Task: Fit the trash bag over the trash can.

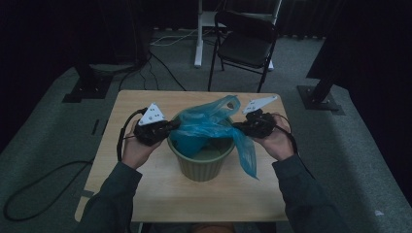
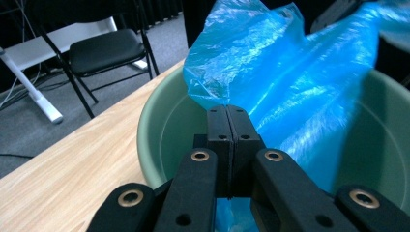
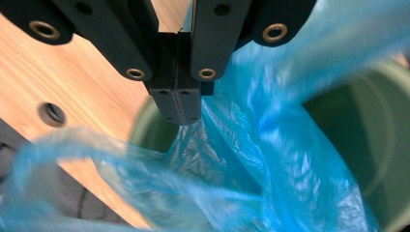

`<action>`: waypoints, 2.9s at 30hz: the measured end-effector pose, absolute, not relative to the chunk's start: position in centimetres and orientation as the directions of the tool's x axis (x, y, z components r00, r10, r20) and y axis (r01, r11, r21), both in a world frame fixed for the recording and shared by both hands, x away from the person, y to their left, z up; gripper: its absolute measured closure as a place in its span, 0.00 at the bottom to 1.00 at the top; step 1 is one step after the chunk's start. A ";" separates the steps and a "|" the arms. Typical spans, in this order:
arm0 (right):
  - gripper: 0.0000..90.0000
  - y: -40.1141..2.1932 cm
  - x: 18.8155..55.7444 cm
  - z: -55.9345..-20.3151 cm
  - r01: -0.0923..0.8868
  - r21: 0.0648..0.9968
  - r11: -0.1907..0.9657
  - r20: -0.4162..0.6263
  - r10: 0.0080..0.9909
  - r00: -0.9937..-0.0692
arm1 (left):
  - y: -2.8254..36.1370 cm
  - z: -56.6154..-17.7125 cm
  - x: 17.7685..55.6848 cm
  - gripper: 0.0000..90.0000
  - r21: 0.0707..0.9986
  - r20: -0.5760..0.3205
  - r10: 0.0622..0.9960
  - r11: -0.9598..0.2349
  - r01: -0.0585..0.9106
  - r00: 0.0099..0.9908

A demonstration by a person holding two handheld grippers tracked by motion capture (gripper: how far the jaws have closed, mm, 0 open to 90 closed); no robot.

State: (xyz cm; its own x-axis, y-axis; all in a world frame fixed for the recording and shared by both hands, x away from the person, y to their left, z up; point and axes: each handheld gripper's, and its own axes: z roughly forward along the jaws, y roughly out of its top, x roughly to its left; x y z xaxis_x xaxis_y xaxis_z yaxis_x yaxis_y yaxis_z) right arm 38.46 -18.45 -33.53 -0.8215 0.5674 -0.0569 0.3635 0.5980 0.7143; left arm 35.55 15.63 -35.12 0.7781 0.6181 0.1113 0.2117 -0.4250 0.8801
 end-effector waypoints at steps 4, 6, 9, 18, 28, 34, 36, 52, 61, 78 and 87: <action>1.00 -19.3 38.7 -33.5 0.382 0.716 0.584 -0.065 0.600 -0.797 | 16.1 -35.5 35.5 0.99 0.878 0.107 0.626 -0.424 0.222 0.772; 1.00 -19.7 38.8 -33.5 0.388 0.716 0.580 -0.071 0.614 -0.786 | 16.3 -35.6 35.5 0.99 0.878 0.107 0.632 -0.423 0.226 0.768; 1.00 -20.3 38.9 -33.5 0.402 0.720 0.566 -0.073 0.637 -0.767 | 16.7 -35.7 35.5 0.99 0.878 0.107 0.639 -0.420 0.230 0.761; 1.00 -21.4 39.2 -33.5 0.424 0.723 0.545 -0.066 0.666 -0.743 | 18.3 -36.2 35.5 0.99 0.881 0.086 0.673 -0.395 0.258 0.735; 1.00 -22.4 39.0 -33.4 0.436 0.729 0.527 -0.059 0.683 -0.728 | 20.0 -36.7 35.7 0.99 0.883 0.068 0.709 -0.371 0.289 0.702; 1.00 -23.2 39.0 -33.3 0.443 0.735 0.513 -0.055 0.697 -0.715 | 20.9 -37.3 36.2 0.99 0.881 0.046 0.730 -0.352 0.317 0.682; 1.00 -23.5 39.0 -33.3 0.446 0.737 0.507 -0.051 0.701 -0.712 | 21.1 -37.4 36.3 0.99 0.880 0.042 0.737 -0.347 0.324 0.675; 1.00 -22.6 38.7 -33.8 0.428 0.744 0.513 -0.014 0.653 -0.758 | 20.8 -36.5 36.3 0.77 0.893 0.020 0.733 -0.319 0.317 0.680; 1.00 -22.2 38.5 -33.6 0.415 0.748 0.518 -0.011 0.635 -0.773 | 20.0 -35.0 35.8 0.69 0.910 0.021 0.709 -0.305 0.281 0.705; 1.00 -21.2 38.5 -33.6 0.413 0.741 0.530 -0.006 0.620 -0.784 | 17.4 -33.0 34.5 0.58 0.923 0.064 0.637 -0.331 0.197 0.769; 1.00 -21.0 38.6 -33.6 0.411 0.741 0.531 -0.005 0.616 -0.788 | 17.5 -32.9 34.7 0.56 0.928 0.040 0.631 -0.310 0.205 0.775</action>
State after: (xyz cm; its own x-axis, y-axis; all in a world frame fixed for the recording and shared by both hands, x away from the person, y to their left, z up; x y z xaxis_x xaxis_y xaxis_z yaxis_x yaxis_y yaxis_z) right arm 38.57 -21.01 -33.61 -0.7878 0.6160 -0.0051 0.4107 0.5314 0.7409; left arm 34.70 17.52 -32.85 0.7745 0.6313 0.0397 0.2051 -0.3100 0.9284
